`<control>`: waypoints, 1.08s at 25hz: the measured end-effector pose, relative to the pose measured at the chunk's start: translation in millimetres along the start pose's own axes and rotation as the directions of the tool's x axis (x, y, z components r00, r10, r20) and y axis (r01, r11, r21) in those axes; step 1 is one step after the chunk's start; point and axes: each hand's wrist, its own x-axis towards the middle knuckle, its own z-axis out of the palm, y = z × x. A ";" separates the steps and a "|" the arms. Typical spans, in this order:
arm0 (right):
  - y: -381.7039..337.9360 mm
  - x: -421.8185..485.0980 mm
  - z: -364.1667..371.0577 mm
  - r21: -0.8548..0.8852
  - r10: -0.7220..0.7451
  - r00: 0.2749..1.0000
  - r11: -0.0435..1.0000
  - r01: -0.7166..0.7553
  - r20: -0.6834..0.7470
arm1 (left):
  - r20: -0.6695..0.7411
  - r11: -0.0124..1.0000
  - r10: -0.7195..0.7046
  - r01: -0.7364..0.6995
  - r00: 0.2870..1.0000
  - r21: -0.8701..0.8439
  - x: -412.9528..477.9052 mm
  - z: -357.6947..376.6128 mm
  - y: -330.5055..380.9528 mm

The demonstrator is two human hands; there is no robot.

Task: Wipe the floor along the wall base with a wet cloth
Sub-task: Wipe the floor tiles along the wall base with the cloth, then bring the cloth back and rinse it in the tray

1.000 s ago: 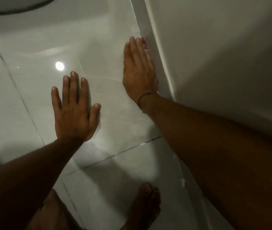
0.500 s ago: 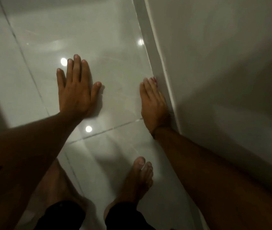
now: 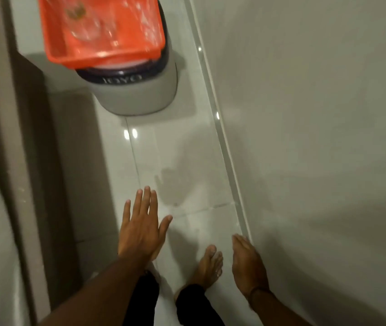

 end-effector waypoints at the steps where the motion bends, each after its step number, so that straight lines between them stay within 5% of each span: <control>1: -28.0 -0.8 -21.5 -0.017 -0.052 0.998 0.999 0.052 -0.027 | -0.015 1.000 -0.004 0.004 1.000 -0.009 4.9 -26.3 2.6; 11: -371.7 137.9 -191.1 -0.176 -0.521 0.811 0.854 0.490 -0.267 | -0.291 0.987 -0.036 -0.012 0.956 -0.159 201.0 -249.8 -22.7; 17: -550.3 267.8 -211.8 -0.335 -0.680 0.696 0.727 0.599 -0.231 | -0.200 0.979 -0.046 0.004 0.979 -0.206 313.2 -272.4 -84.4; 21: -594.1 330.2 -198.2 -0.502 -0.719 0.674 0.652 0.568 -0.172 | -0.109 0.977 0.009 -0.032 0.994 -0.209 326.7 -250.0 -113.0; 27: -569.4 343.7 -151.8 -0.598 -0.716 0.696 0.578 0.556 -0.045 | -0.207 0.976 0.012 -0.057 0.978 -0.211 331.8 -232.0 -117.6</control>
